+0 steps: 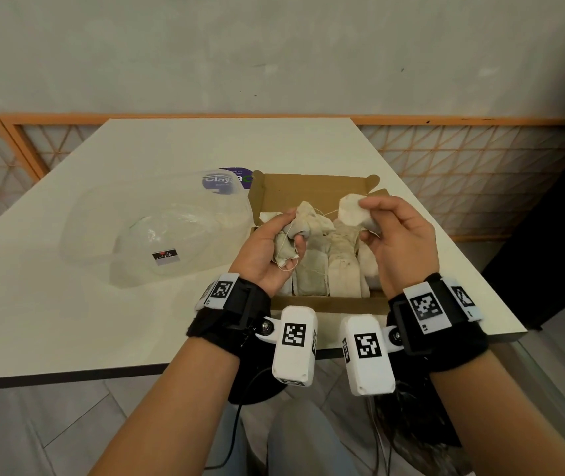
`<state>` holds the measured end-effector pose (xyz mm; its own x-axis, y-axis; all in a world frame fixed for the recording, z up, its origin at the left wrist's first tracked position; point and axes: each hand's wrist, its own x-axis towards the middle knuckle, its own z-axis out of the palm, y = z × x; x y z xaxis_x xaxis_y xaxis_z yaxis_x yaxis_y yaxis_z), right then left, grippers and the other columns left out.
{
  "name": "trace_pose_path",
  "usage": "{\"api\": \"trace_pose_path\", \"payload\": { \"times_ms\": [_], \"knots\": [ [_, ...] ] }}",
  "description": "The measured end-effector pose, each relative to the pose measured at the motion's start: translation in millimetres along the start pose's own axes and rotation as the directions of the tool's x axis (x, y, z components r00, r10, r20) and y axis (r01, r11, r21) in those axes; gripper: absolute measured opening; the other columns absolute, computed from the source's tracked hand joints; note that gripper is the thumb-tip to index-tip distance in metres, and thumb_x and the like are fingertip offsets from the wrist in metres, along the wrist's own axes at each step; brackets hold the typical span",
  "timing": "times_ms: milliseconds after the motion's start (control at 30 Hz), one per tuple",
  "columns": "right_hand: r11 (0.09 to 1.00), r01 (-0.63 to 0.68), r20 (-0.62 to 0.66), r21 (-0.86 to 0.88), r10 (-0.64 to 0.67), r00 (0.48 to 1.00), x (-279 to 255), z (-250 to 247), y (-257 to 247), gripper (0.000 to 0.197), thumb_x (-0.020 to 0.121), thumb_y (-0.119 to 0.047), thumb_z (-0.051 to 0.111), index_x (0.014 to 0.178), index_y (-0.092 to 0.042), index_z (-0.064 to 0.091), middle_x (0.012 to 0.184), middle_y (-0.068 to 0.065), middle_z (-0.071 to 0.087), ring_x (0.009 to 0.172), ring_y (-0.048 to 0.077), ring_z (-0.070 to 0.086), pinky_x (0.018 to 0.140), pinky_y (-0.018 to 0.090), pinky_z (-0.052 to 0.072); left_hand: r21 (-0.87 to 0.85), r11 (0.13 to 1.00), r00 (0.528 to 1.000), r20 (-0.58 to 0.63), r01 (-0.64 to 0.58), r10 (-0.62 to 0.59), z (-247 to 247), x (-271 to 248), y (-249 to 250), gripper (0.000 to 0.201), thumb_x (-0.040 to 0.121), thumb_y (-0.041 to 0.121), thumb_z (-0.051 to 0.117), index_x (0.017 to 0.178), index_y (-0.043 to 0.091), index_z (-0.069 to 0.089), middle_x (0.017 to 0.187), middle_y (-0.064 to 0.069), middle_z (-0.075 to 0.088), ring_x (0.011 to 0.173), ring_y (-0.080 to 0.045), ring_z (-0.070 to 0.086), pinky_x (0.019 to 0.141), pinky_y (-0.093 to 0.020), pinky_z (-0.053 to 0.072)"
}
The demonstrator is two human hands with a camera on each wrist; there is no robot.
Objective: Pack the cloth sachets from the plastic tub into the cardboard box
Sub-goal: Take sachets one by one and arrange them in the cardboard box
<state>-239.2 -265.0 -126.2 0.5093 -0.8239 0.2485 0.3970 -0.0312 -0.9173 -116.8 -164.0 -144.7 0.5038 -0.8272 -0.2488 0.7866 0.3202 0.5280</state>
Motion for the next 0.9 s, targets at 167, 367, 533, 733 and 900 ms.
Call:
{"api": "trace_pose_path", "payload": {
  "times_ms": [167,367,533,733,900],
  "knots": [
    [0.889,0.108,0.175,-0.444,-0.032,0.984,-7.7,11.3,-5.7,0.019,0.089,-0.015,0.056,0.101,-0.026,0.067,0.105,-0.005,0.058,0.079,0.004,0.053,0.069,0.01,0.045,0.015,1.0,1.0,-0.014,-0.021,0.022,0.7,1.0,-0.6,0.007,0.089,0.015,0.058,0.09,0.008,0.061,0.074,-0.007,0.066,0.05,-0.008,0.058,0.045,-0.011,0.046],
    [0.863,0.065,0.159,-0.502,0.019,0.987,-1.2,11.9,-1.9,0.006,0.084,-0.017,0.067,0.087,-0.013,0.07,0.076,-0.007,0.057,0.058,-0.009,0.052,0.06,0.007,0.041,0.001,0.999,0.999,-0.018,-0.051,0.051,3.4,-4.2,-0.2,0.008,0.09,0.012,0.057,0.084,0.008,0.061,0.077,-0.008,0.067,0.068,-0.013,0.058,0.045,-0.014,0.05],
    [0.939,-0.108,0.008,-0.327,0.117,0.993,10.3,-3.8,-10.1,0.009,0.085,-0.017,0.064,0.078,-0.016,0.07,0.065,-0.002,0.063,0.054,0.003,0.054,0.061,0.021,0.045,-0.002,0.993,0.993,-0.029,-0.118,0.118,2.5,-2.1,-1.0,0.009,0.093,0.01,0.053,0.088,0.014,0.059,0.075,-0.001,0.064,0.061,-0.009,0.056,0.041,-0.013,0.045],
    [0.942,-0.15,0.149,-0.301,0.202,0.968,0.0,7.2,-6.0,0.007,0.084,-0.01,0.065,0.084,-0.005,0.07,0.061,0.001,0.065,0.048,0.004,0.055,0.05,0.016,0.045,0.327,0.936,0.989,0.107,-0.131,0.101,-0.5,-1.6,-6.5,0.031,0.077,0.026,0.068,0.106,0.016,0.063,0.074,0.002,0.06,0.053,-0.004,0.053,0.04,-0.013,0.039],
    [0.925,-0.116,0.207,-0.363,0.201,0.957,-2.1,13.3,-4.2,0.014,0.088,-0.018,0.062,0.077,-0.016,0.071,0.068,0.001,0.064,0.059,0.009,0.058,0.06,0.02,0.05,0.466,0.879,0.995,0.034,-0.098,0.093,-5.8,0.8,-9.0,0.047,0.073,0.03,0.078,0.114,0.017,0.06,0.081,-0.003,0.064,0.065,-0.014,0.054,0.051,-0.021,0.041]
  ]
}}
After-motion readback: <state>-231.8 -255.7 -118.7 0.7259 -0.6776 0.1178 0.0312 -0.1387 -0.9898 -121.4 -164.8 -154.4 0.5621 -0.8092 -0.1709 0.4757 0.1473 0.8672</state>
